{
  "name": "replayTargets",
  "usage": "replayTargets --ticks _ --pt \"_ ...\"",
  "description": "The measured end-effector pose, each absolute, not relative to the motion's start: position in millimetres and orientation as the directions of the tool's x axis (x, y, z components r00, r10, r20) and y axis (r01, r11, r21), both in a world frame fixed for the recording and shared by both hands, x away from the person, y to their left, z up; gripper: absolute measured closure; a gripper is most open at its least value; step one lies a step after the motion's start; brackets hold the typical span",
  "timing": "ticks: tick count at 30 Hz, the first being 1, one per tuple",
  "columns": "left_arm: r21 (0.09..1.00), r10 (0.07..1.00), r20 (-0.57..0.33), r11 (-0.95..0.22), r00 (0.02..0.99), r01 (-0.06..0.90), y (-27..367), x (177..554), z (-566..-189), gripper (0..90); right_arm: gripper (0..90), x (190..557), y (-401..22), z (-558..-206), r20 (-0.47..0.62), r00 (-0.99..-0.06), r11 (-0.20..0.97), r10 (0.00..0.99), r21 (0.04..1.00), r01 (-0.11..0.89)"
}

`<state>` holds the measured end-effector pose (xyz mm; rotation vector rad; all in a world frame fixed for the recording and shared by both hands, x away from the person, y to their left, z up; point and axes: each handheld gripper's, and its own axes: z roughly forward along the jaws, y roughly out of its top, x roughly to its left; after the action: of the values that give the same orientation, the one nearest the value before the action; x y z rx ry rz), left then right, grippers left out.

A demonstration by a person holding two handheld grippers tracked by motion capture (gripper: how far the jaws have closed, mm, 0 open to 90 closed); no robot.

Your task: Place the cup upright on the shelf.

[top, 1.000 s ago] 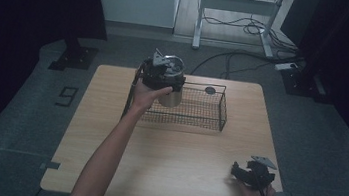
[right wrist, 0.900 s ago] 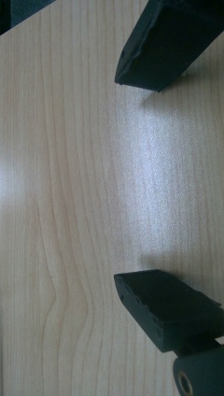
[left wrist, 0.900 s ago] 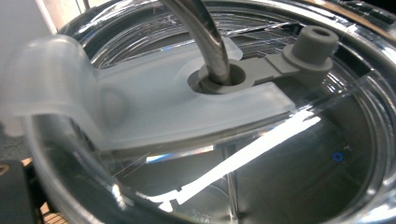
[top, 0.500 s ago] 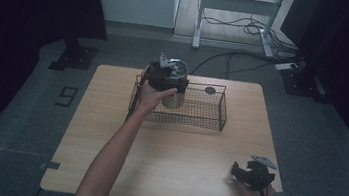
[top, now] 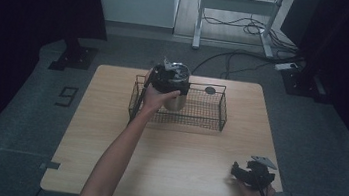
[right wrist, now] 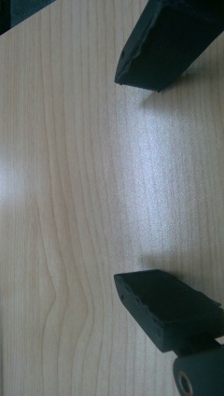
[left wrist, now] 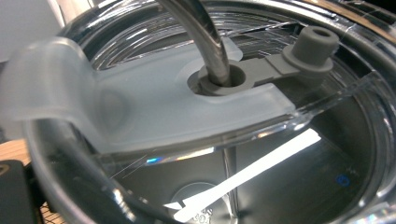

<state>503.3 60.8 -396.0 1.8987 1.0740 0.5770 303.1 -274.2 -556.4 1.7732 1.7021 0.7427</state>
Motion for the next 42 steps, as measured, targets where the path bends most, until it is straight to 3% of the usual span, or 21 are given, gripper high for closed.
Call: replayTargets --ticks 42 --pt "0.794 0.873 -0.032 -0.274 0.487 0.543 53.7 517.3 -457.9 4.0 5.1 303.1 -274.1 -556.4 0.009 0.039 -0.033 0.999 0.727 0.686"
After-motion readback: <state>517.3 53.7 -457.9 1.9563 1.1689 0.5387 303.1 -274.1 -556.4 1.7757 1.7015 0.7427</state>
